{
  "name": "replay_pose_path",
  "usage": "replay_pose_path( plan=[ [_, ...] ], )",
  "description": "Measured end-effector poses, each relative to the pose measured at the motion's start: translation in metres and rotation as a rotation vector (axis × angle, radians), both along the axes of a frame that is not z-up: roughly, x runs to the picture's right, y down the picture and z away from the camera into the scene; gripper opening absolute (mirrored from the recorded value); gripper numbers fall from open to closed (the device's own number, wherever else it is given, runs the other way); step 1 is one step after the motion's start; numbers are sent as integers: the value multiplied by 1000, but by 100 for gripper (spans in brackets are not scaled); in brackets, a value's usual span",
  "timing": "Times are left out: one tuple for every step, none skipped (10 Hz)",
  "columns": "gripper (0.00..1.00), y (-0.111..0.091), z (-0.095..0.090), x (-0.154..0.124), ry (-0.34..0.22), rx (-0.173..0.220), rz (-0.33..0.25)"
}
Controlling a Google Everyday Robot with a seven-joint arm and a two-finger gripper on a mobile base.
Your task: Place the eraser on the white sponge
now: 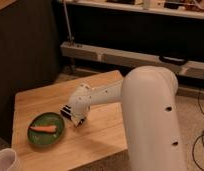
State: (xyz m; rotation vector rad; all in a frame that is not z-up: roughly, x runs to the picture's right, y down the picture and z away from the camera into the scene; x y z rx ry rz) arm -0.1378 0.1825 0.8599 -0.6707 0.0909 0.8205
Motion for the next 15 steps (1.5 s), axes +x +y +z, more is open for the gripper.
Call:
replay_pose_path(
  plan=[
    [10, -1, -1, 1, 1, -1, 1],
    [4, -1, -2, 0, 0, -2, 0],
    [2, 0, -2, 1, 0, -2, -1],
    [2, -1, -2, 1, 0, -1, -1],
    [2, -1, -2, 0, -1, -2, -2],
    [2, 0, -2, 0, -1, -2, -2],
    [2, 0, -2, 0, -1, -2, -2],
    [2, 0, -2, 0, -1, -2, -2],
    [2, 0, -2, 0, -1, -2, -2],
    [2, 0, -2, 0, -1, -2, -2],
    [2, 0, -2, 0, -1, -2, -2],
    [2, -1, -3, 0, -3, 0, -3],
    [2, -4, -8, -2, -21, 16, -3],
    [2, -13, -15, 2, -47, 48, -1],
    [2, -20, -18, 5, -56, 67, -1]
  ],
)
